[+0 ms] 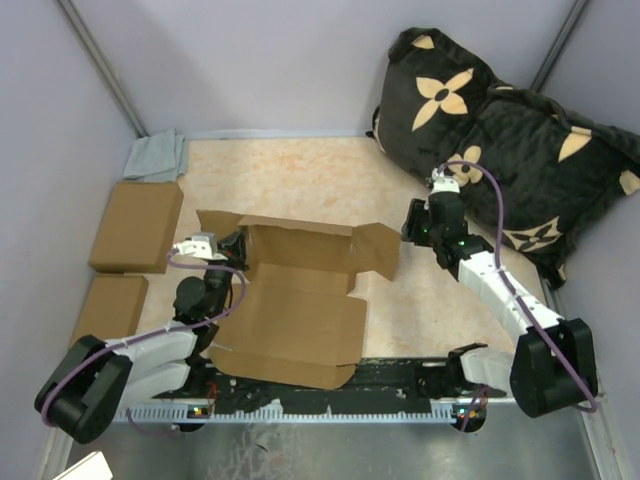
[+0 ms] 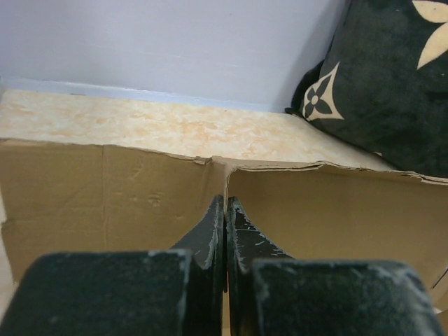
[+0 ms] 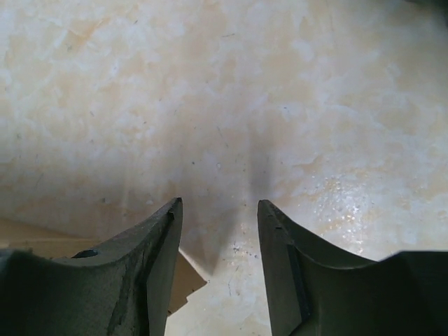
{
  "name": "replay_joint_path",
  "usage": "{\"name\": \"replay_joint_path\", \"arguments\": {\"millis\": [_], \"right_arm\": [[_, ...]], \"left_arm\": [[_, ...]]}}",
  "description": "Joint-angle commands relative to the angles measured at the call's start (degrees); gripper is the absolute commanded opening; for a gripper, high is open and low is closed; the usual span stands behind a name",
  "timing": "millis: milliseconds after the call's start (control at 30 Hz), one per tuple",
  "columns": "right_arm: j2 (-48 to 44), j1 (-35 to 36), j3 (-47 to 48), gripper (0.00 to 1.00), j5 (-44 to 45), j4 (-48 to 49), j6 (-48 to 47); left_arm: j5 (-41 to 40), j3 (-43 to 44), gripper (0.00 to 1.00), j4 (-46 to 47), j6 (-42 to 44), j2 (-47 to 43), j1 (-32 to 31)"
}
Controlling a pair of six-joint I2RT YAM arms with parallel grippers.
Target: Fold the paper box
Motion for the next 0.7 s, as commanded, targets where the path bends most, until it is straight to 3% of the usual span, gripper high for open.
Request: {"name": "replay_joint_path", "arguments": {"millis": [0, 267, 667], "right_arm": [[1.01, -0.32, 0.15, 0.47, -8.50, 4.26, -3.05], [-2.17, -0.17, -1.57, 0.44, -19.79, 1.64, -3.08], [-7.24, 5.61, -2.68, 0.45, -24.33, -2.31, -1.62]], "left_arm": [[-1.46, -0.15, 0.00, 4.31, 0.08, 0.07, -1.22], [-3.97, 5.31, 0.00, -9.49, -0.29, -2.73, -2.51], [-5.08, 5.00, 0.00, -10.71, -0.33, -3.55, -3.61]]}}
